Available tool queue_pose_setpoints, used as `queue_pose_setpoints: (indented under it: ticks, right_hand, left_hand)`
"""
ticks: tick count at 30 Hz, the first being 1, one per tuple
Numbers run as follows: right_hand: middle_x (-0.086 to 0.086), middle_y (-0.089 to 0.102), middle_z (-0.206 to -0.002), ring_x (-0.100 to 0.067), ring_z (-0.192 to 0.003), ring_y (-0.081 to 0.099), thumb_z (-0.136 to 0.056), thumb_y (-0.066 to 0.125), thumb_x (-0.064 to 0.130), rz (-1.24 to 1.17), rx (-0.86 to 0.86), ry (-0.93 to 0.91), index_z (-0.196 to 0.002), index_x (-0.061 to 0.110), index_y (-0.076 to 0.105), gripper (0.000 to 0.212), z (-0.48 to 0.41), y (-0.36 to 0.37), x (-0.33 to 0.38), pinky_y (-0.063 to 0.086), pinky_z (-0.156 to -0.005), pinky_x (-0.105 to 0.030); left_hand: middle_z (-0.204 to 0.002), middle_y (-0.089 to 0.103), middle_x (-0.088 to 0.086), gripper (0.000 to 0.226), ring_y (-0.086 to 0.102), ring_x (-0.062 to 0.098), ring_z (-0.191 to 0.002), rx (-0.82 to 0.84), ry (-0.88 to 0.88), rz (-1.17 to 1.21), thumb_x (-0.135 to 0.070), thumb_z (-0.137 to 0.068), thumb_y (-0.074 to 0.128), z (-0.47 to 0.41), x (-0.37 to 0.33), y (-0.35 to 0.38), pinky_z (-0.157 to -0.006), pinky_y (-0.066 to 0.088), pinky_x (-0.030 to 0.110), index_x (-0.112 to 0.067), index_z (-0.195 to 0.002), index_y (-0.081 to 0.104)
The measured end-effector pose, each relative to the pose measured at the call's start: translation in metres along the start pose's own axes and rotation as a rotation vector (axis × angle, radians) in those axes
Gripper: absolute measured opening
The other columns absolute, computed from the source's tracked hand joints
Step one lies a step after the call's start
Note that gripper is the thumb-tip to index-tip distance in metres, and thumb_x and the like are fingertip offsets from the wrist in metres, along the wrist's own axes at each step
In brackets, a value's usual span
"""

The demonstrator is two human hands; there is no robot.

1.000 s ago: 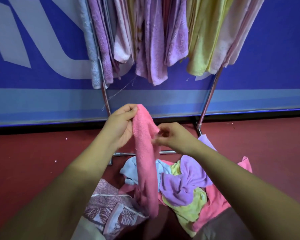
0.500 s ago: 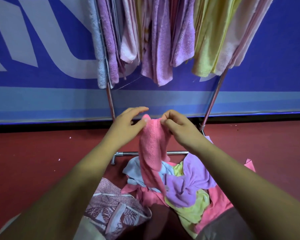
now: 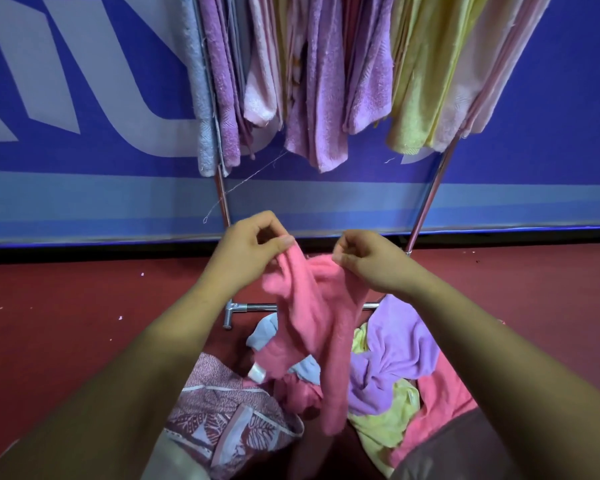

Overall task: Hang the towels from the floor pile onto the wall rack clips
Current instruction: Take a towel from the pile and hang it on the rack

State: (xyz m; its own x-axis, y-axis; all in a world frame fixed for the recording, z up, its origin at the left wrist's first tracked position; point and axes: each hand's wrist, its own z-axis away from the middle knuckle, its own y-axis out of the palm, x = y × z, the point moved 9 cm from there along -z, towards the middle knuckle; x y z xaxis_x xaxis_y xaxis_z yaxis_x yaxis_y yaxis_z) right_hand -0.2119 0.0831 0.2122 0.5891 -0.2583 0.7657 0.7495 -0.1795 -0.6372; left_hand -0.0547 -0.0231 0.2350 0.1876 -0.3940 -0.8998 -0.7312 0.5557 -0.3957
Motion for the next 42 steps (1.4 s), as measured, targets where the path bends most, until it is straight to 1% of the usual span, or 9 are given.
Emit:
queue_pose_setpoints:
  ticks: [3,6,13,19,22,26,33,37,42]
  right_hand:
    - [0.006,0.065,-0.082,-0.007,-0.072,0.059,-0.087,0.063,0.005,0.044,-0.092,0.084,-0.095,0.011,0.068,0.012,0.001,-0.012,-0.015,0.046,-0.074,-0.027]
    - [0.003,0.072,-0.108,-0.010,-0.099,0.068,-0.083,0.079,0.017,-0.343,0.073,-0.028,-0.111,0.015,0.068,0.030,0.005,0.010,0.004,0.051,-0.092,-0.023]
    - [-0.005,0.069,-0.071,-0.011,-0.066,0.062,-0.092,0.063,0.005,-0.214,0.092,-0.144,-0.081,0.008,0.069,0.012,0.005,0.030,0.018,0.051,-0.072,-0.028]
    - [-0.008,0.048,-0.071,-0.021,-0.069,0.041,-0.085,0.056,0.027,-0.710,0.062,-0.014,-0.077,0.012,0.058,0.017,0.003,0.025,0.016,0.037,-0.070,-0.040]
    - [0.004,0.052,-0.071,-0.011,-0.065,0.044,-0.083,0.075,0.043,-0.375,0.069,-0.110,-0.083,0.011,0.055,0.038,0.005,0.023,0.025,0.038,-0.062,-0.030]
    - [0.011,0.059,-0.065,-0.004,-0.059,0.048,-0.081,0.078,0.016,-0.140,-0.059,-0.110,-0.074,0.019,0.062,0.017,0.002,0.016,0.015,0.041,-0.062,-0.027]
    - [0.000,0.068,-0.083,-0.018,-0.079,0.056,-0.097,0.059,0.004,-0.651,0.014,-0.036,-0.093,0.007,0.068,0.010,0.003,0.014,0.004,0.043,-0.078,-0.035]
    - [0.008,0.070,-0.097,-0.006,-0.085,0.061,-0.095,0.067,0.030,-0.299,0.000,-0.200,-0.104,0.019,0.066,0.014,0.010,0.010,0.033,0.047,-0.077,-0.020]
    - [0.001,0.064,-0.083,-0.025,-0.079,0.058,-0.075,0.062,0.027,0.194,-0.212,-0.219,-0.096,0.022,0.052,0.024,0.009,0.007,0.030,0.050,-0.070,-0.042]
  left_hand:
    - [-0.072,0.060,0.001,0.014,0.058,0.019,-0.070,-0.025,0.063,0.071,-0.032,-0.082,0.069,-0.004,-0.001,-0.010,-0.072,0.046,0.035,-0.023,-0.077,0.059]
    - [-0.077,0.063,0.000,0.017,0.055,0.023,-0.071,0.096,0.108,0.076,-0.036,-0.082,0.066,0.000,-0.004,0.010,-0.074,0.045,0.038,-0.021,-0.083,0.059]
    - [-0.070,0.058,-0.004,0.017,0.051,0.010,-0.067,0.022,0.141,-0.060,-0.034,-0.084,0.066,-0.002,-0.011,0.012,-0.069,0.043,0.033,-0.020,-0.081,0.057]
    - [-0.059,0.036,-0.002,0.029,0.031,0.011,-0.056,-0.007,0.088,-0.136,-0.037,-0.093,0.062,-0.004,-0.004,0.003,-0.057,0.028,0.032,-0.016,-0.079,0.047]
    - [-0.061,0.034,0.006,0.035,0.028,0.017,-0.058,-0.026,0.022,0.024,-0.052,-0.084,0.060,-0.007,0.000,0.000,-0.057,0.024,0.034,-0.020,-0.077,0.046]
    - [-0.067,0.040,0.009,0.030,0.029,0.022,-0.062,-0.012,-0.037,0.212,-0.050,-0.080,0.065,-0.006,0.003,-0.001,-0.057,0.023,0.041,-0.024,-0.074,0.050]
    - [-0.072,0.055,0.013,0.026,0.043,0.021,-0.067,0.077,-0.045,0.204,-0.046,-0.085,0.066,-0.008,0.002,0.004,-0.066,0.033,0.037,-0.019,-0.082,0.065]
    - [-0.069,0.053,-0.001,0.030,0.044,0.013,-0.067,0.077,-0.056,0.089,-0.043,-0.090,0.063,-0.008,0.006,0.004,-0.068,0.034,0.032,-0.019,-0.072,0.064]
    - [-0.066,0.033,0.006,0.035,0.028,0.015,-0.061,0.018,-0.103,0.217,-0.031,-0.096,0.061,-0.005,0.007,0.002,-0.059,0.025,0.032,-0.017,-0.066,0.051]
